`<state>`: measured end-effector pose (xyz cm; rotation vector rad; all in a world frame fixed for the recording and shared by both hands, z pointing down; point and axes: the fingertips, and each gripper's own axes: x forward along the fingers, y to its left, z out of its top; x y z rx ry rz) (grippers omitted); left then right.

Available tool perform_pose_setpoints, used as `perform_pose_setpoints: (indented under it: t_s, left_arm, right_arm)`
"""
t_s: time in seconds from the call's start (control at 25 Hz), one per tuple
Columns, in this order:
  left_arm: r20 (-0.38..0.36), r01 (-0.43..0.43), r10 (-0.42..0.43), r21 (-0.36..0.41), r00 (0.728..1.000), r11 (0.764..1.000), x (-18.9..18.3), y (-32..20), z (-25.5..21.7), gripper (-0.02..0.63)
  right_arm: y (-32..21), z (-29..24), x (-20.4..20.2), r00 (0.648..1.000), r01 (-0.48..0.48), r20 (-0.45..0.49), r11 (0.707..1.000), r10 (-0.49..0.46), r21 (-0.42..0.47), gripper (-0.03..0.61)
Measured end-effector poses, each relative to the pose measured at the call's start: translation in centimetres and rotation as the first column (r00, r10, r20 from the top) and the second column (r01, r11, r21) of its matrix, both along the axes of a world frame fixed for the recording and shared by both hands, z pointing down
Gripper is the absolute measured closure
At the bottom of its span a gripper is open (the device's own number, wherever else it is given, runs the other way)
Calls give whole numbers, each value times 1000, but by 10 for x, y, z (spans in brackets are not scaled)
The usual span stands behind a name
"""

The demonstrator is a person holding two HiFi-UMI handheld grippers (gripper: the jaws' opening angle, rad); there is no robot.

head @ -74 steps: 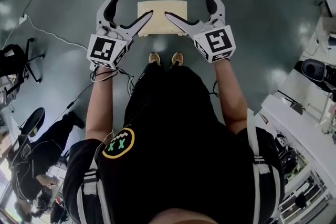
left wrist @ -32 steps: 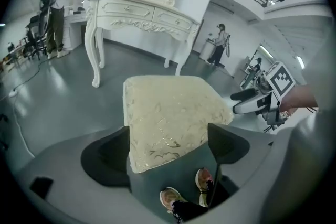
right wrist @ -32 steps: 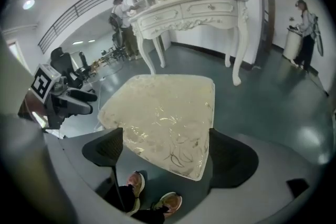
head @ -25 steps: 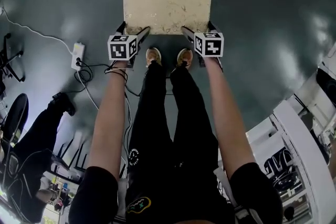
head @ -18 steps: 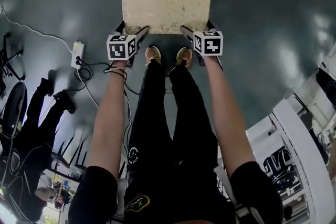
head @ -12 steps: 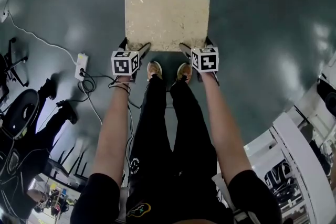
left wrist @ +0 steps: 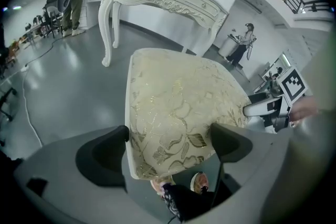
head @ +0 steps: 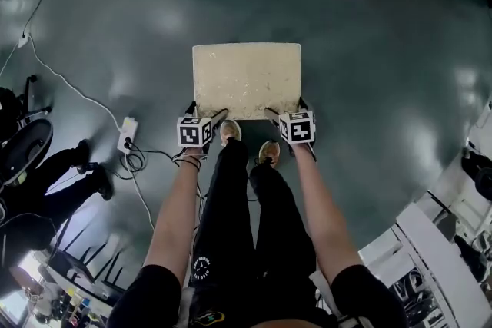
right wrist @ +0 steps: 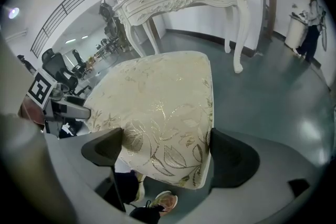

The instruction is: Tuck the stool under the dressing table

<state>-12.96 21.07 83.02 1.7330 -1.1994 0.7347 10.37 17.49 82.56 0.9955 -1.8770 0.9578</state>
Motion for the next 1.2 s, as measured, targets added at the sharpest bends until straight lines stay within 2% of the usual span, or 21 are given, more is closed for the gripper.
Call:
perform_pose_setpoints:
  t_s: [0.12, 0.28, 0.48, 0.64, 0.88, 1.2]
  left_arm:
    - [-19, 10, -10, -2, 1000, 1000, 3, -13, -2, 101]
    - [25, 18, -20, 41, 999, 999, -6, -37, -6, 103]
    - [50, 9, -11, 42, 999, 999, -11, -47, -5, 103]
    - [73, 46, -50, 54, 996, 997, -16, -61, -7, 111]
    - [87, 53, -55, 28, 995, 998, -19, -91, -8, 129]
    - [125, 98, -103, 44, 987, 994, -17, -142, -9, 137]
  right_arm:
    - [-17, -4, 3, 1000, 8, -4, 1000, -8, 7, 34]
    - [-39, -5, -4, 1000, -11, 5, 999, 11, 32, 37]
    - [-47, -3, -8, 1000, -29, -6, 999, 29, 21, 36]
    - [-62, -2, -14, 999, -36, -4, 999, 36, 13, 37]
    - [-94, -2, -17, 1000, -26, 12, 1000, 26, 15, 32]
    - [-147, -1, -14, 999, -27, 30, 999, 25, 45, 35]
